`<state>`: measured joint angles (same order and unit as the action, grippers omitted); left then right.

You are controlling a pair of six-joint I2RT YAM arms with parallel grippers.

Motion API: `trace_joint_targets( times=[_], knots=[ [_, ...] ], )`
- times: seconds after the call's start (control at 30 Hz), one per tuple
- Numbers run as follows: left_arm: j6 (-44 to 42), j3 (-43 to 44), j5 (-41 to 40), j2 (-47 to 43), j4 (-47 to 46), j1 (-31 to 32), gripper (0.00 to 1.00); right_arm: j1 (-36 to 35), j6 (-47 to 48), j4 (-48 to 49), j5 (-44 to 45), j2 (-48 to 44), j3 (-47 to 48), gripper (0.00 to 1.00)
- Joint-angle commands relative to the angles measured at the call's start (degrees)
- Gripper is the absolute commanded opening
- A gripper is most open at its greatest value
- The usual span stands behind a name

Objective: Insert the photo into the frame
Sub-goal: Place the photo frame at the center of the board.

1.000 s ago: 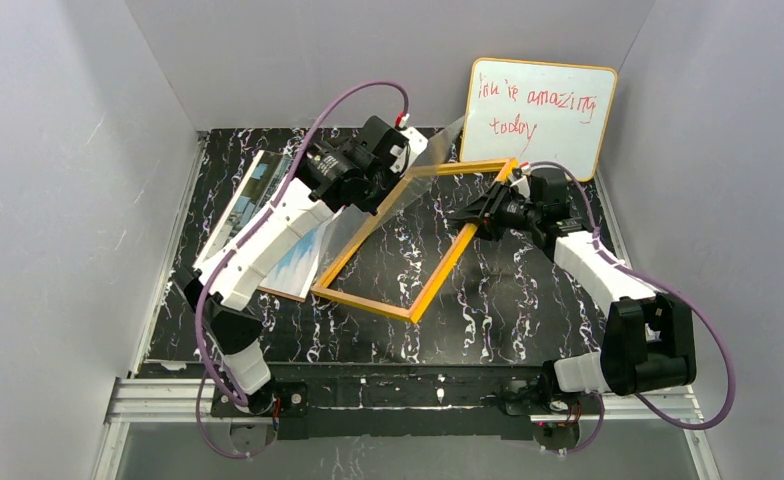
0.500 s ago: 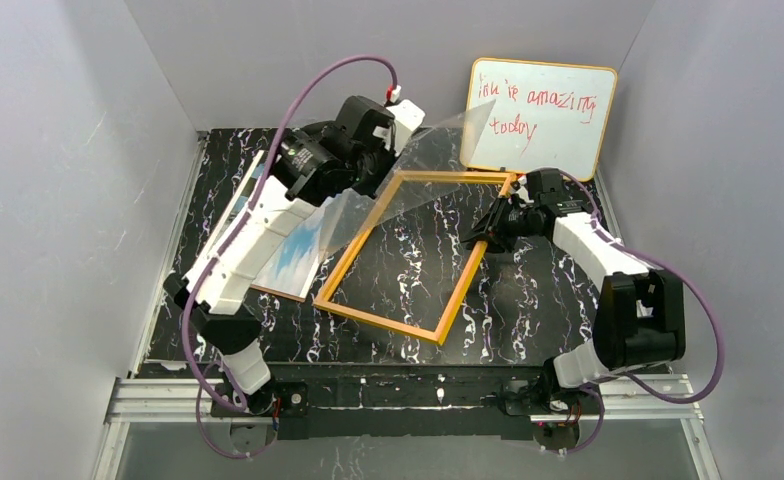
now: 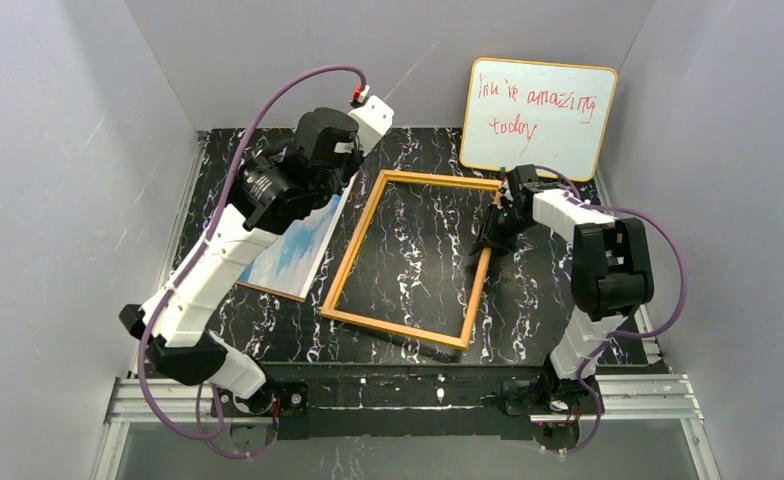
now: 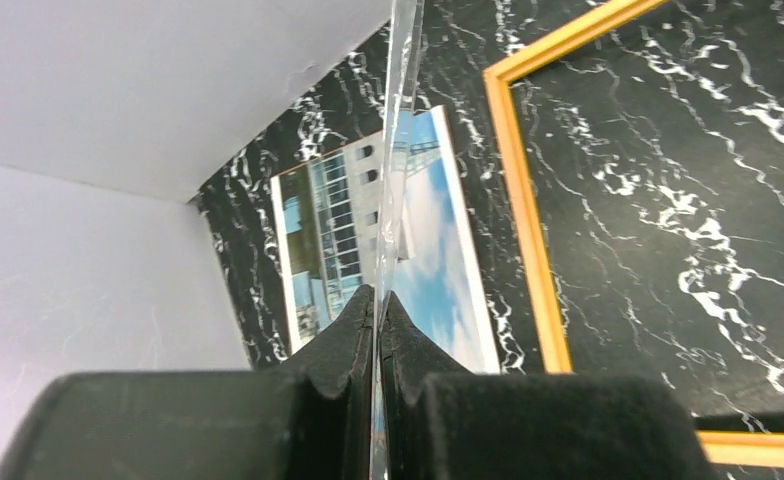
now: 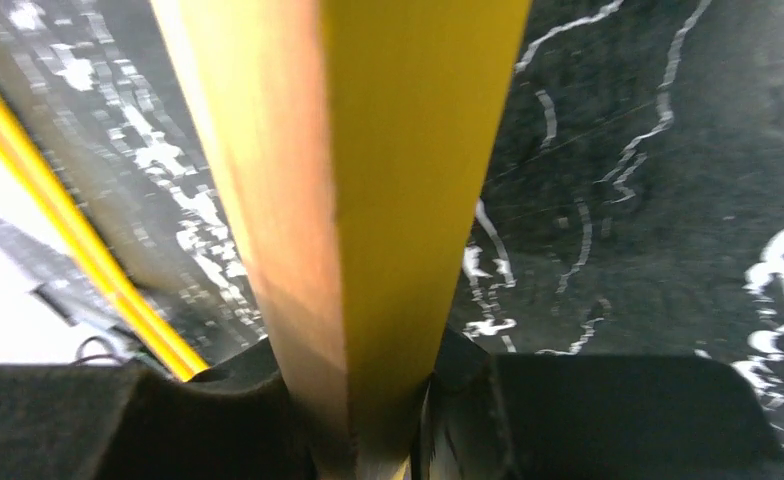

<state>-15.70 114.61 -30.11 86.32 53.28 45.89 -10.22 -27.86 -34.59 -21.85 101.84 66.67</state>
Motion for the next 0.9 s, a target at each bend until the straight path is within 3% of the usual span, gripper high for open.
trace_joint_targets(
  times=[0.0, 0.23, 0.5, 0.7, 0.87],
  knots=[
    [-2.1, -3.7, -7.3, -4.1, -7.4, -0.2, 0.00, -3.7, 6.8, -4.9, 13.9, 4.5, 4.9, 0.09],
    [1.3, -4.3, -5.2, -3.0, -7.0, -0.2, 0.00, -12.7, 7.9, -9.3, 28.4, 15.7, 11.8, 0.07],
    [1.4, -6.2, -5.4, -3.8, -7.7, -0.2, 0.00, -13.2, 4.6, -8.1, 30.1, 18.8, 13.2, 0.08],
    [1.2, -7.8, -4.5, -4.1, -8.4, -0.3, 0.00, -13.1, -0.6, -6.2, 28.5, 16.9, 11.3, 0.38],
    [-1.3, -8.6, -2.5, -4.0, -11.4, -0.2, 0.00, -12.5, -4.4, -2.4, 23.9, 15.8, 9.2, 0.55]
  ],
)
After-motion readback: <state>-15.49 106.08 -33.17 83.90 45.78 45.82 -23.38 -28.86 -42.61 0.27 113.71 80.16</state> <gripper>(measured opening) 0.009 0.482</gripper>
